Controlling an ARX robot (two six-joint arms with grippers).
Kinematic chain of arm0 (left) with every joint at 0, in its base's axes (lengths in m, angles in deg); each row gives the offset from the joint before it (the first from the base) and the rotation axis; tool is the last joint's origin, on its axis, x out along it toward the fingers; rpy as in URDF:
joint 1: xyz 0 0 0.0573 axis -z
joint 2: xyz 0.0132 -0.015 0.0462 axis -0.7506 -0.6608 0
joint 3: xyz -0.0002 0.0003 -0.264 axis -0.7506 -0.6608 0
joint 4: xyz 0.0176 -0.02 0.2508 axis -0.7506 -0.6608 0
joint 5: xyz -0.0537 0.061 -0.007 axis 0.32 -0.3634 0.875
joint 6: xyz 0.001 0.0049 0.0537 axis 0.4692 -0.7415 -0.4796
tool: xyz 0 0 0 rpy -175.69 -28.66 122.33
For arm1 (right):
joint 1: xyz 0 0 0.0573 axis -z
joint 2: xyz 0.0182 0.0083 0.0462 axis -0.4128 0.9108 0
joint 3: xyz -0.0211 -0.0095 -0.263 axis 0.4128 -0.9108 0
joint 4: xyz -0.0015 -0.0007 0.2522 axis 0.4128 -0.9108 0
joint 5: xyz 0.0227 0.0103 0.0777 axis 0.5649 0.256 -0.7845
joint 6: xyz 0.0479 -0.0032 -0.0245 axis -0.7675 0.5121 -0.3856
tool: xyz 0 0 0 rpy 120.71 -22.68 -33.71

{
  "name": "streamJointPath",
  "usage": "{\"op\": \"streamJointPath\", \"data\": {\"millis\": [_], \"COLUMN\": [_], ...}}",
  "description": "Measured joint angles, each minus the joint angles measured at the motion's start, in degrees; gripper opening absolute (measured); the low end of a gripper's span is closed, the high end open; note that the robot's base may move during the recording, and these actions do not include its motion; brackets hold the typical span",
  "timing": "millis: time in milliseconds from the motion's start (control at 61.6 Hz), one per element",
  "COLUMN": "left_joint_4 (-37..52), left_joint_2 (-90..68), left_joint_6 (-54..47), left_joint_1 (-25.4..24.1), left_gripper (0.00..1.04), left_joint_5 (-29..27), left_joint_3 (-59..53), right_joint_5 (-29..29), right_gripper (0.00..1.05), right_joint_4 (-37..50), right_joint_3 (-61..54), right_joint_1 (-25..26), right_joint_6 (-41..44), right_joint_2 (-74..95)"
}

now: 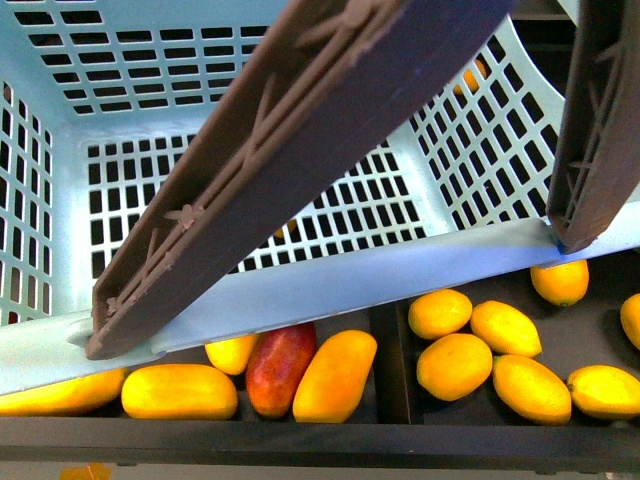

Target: Pick lemon and mango into basket

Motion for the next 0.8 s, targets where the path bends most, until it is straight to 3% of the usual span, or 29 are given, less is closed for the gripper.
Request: {"op": "streamJointPath", "data": {"millis": [389, 795], "left_joint_4": [0.00, 0.00], "left_joint_2": [0.00, 0.00], "left_joint_6": [-0.02, -0.02], "left_joint_1": [0.00, 0.00], "left_gripper": [0.06, 0.06], "left_joint_5": [-0.07, -0.04], "left_joint_3": [0.00, 0.00], "right_joint_5": [2.45, 3.43], "right_gripper": [0.96, 0.96], "right_joint_4": [-7.08, -11.65], "right_joint_3": [21.14, 31.52], "right_joint_1": [-12.46, -13.86], "right_joint_6": [0.00, 0.37], "right_joint_2": [19.89, 28.81]}}
